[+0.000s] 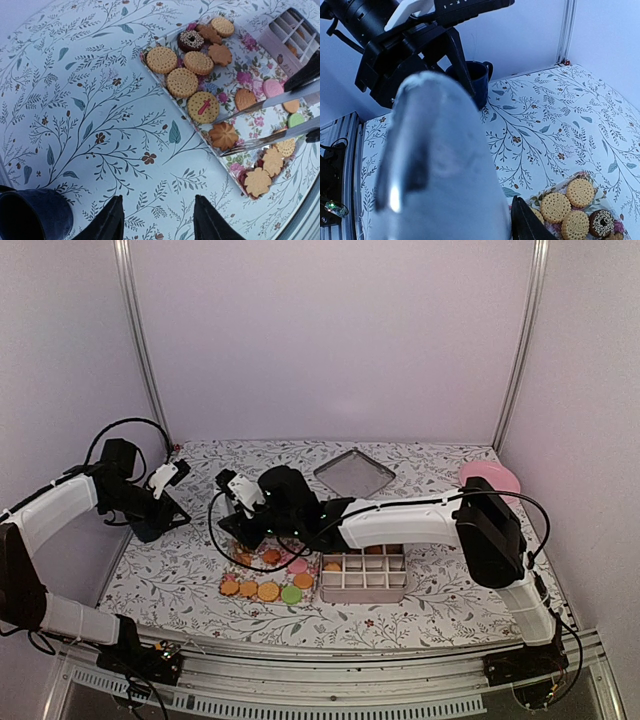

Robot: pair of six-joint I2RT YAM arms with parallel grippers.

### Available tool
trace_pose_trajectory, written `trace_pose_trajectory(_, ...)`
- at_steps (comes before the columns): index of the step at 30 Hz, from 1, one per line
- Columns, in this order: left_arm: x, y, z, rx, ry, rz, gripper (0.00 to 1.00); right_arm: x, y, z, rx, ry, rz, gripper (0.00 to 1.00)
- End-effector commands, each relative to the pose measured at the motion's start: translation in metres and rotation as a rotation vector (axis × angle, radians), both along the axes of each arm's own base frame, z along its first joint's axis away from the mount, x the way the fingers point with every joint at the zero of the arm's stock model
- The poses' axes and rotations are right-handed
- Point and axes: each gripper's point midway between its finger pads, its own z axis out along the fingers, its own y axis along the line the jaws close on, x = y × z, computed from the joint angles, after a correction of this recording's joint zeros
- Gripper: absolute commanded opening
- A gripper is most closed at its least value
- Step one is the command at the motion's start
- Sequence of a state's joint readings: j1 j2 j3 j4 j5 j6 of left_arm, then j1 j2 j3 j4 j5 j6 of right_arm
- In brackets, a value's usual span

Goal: Pack the cookies
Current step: Pick up the fake cookies from the plate.

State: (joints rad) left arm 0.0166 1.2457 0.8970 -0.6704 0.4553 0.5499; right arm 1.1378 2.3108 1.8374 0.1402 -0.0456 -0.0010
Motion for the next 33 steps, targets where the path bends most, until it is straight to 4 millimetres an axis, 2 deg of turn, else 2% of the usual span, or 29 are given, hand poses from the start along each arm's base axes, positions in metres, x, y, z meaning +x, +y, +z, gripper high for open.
trace_pose_trajectory(1, 0.003, 0.003, 0.007, 0.007, -0.021, 0.001, 0.49, -0.006, -0.003, -0.012, 0.000, 0.053, 0.015, 0.39)
trace_pose_trajectory(6, 0.004, 0.002, 0.007, -0.004, -0.019, 0.001, 0.49, -0.013, -0.007, -0.001, 0.003, 0.033, 0.007, 0.28)
trace_pose_trajectory(9, 0.005, 0.002, 0.008, -0.005, -0.017, 0.004, 0.48, -0.011, -0.011, 0.017, 0.022, 0.009, -0.019, 0.20)
trace_pose_trajectory(12, 0.005, 0.002, 0.009, -0.005, -0.021, 0.004, 0.49, -0.007, -0.016, 0.043, 0.058, -0.018, -0.042, 0.10)
trace_pose_trajectory(18, 0.005, 0.002, 0.009, -0.005, -0.020, 0.005, 0.48, -0.004, -0.037, 0.105, 0.147, -0.071, -0.080, 0.08)
trace_pose_trajectory(23, 0.005, 0.002, 0.009, -0.006, -0.022, 0.003, 0.48, -0.004, -0.078, 0.143, 0.189, -0.099, -0.135, 0.07)
trace_pose_trajectory(26, 0.006, 0.001, 0.010, -0.009, -0.022, 0.000, 0.48, -0.005, -0.112, 0.149, 0.185, -0.105, -0.186, 0.07)
trace_pose_trajectory(27, 0.006, 0.001, 0.009, -0.010, -0.020, -0.001, 0.48, -0.006, -0.124, 0.139, 0.161, -0.097, -0.206, 0.07)
trace_pose_trajectory(31, 0.006, -0.001, 0.012, -0.020, -0.024, -0.005, 0.48, -0.008, -0.177, 0.137, 0.146, -0.090, -0.297, 0.07)
trace_pose_trajectory(32, 0.006, -0.001, 0.013, -0.023, -0.025, -0.006, 0.49, -0.010, -0.191, 0.126, 0.122, -0.080, -0.319, 0.07)
trace_pose_trajectory(33, 0.006, -0.002, 0.012, -0.025, -0.023, -0.008, 0.49, -0.012, -0.204, 0.123, 0.120, -0.070, -0.340, 0.07)
